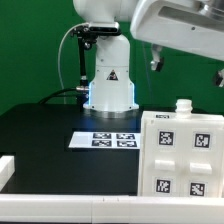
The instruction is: Assemble cabinet
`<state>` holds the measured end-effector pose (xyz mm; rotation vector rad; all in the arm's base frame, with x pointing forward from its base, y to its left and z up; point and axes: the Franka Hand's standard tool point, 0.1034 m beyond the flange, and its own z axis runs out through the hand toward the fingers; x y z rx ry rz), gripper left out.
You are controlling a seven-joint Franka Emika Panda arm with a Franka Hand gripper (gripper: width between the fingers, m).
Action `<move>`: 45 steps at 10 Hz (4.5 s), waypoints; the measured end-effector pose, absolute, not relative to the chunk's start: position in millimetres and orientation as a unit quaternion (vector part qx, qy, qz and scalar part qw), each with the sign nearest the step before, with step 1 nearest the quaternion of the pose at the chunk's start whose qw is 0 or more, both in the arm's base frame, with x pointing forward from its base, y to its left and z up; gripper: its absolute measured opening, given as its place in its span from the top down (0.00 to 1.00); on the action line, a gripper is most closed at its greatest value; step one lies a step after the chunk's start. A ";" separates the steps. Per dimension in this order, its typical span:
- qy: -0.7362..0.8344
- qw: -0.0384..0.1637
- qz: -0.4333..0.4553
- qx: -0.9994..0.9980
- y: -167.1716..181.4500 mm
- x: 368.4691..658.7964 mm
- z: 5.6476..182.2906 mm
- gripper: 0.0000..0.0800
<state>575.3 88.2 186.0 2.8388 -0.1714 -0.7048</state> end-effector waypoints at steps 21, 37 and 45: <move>-0.074 0.033 -0.071 0.994 155.7 517.3 110.2 0.00; -0.025 0.017 0.001 1.000 173.0 466.7 24.9 0.00; -0.025 0.011 0.018 0.999 176.2 472.3 26.9 0.62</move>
Offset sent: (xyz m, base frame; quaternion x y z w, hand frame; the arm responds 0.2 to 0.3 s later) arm 0.0000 0.0000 0.0000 0.0000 0.0000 0.0000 1.0000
